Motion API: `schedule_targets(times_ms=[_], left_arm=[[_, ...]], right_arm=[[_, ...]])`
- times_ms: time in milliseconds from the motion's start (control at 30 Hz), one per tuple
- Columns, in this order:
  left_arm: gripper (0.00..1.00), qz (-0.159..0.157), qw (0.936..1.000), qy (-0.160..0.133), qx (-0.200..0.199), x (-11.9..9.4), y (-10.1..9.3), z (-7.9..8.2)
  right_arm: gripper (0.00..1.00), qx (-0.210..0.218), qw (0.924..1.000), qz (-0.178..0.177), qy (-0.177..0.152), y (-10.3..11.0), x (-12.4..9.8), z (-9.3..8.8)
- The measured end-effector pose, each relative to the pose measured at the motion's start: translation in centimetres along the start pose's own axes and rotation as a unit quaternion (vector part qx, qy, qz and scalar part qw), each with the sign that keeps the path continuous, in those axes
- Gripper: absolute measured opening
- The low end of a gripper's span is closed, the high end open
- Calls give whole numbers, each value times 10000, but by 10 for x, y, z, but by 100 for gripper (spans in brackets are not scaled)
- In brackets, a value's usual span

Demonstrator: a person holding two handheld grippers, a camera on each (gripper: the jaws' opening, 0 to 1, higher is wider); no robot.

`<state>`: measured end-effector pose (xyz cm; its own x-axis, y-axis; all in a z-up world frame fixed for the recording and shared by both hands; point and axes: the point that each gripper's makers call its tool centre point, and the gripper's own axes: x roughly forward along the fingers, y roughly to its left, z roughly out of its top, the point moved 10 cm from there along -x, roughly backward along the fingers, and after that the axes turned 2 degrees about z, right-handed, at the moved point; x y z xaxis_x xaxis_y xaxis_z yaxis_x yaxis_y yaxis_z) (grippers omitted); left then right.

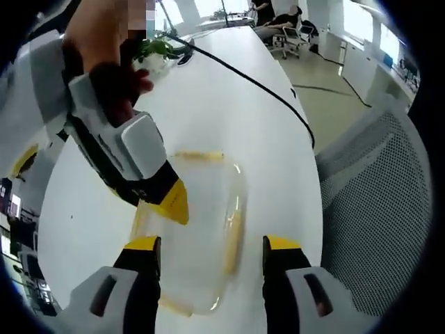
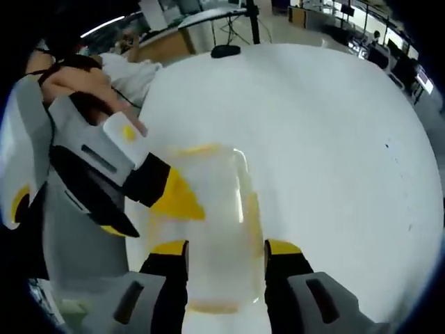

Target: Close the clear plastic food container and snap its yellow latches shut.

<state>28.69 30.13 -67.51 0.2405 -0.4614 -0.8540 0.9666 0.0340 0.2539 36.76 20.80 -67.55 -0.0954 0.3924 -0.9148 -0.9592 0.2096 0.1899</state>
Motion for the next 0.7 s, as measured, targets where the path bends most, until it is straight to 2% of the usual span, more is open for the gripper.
schedule_targets(times_ms=[233, 333, 433, 500, 533, 567, 633, 700], left_arm=[[65, -215, 9996, -158, 15, -8, 4, -5], [74, -315, 9988, -361, 64, -11, 5, -3], [87, -347, 9974, -583, 228, -12, 6, 1], [97, -406, 9971, -578, 269, -12, 5, 0], [99, -619, 9967, -474, 233, -11, 1, -4], [99, -707, 9965, -392, 221, -12, -1, -6], [99, -686, 9966, -359, 271, -12, -5, -9], [99, -721, 9962, -307, 384, -12, -7, -12]], right_arm=[[56, 21, 9999, -139, -75, 8, 0, 2], [71, 30, 9996, -220, -180, 10, 0, 2], [81, 36, 9995, -244, -184, 12, 2, 0], [87, -13, 9995, -264, -154, 14, 2, -1], [88, -28, 9995, -252, -169, 16, 1, 0], [91, -23, 9994, -258, -211, 17, 0, 1], [93, -106, 9988, -158, -458, 19, 0, 4], [95, -68, 9989, -168, -442, 19, 1, 4]])
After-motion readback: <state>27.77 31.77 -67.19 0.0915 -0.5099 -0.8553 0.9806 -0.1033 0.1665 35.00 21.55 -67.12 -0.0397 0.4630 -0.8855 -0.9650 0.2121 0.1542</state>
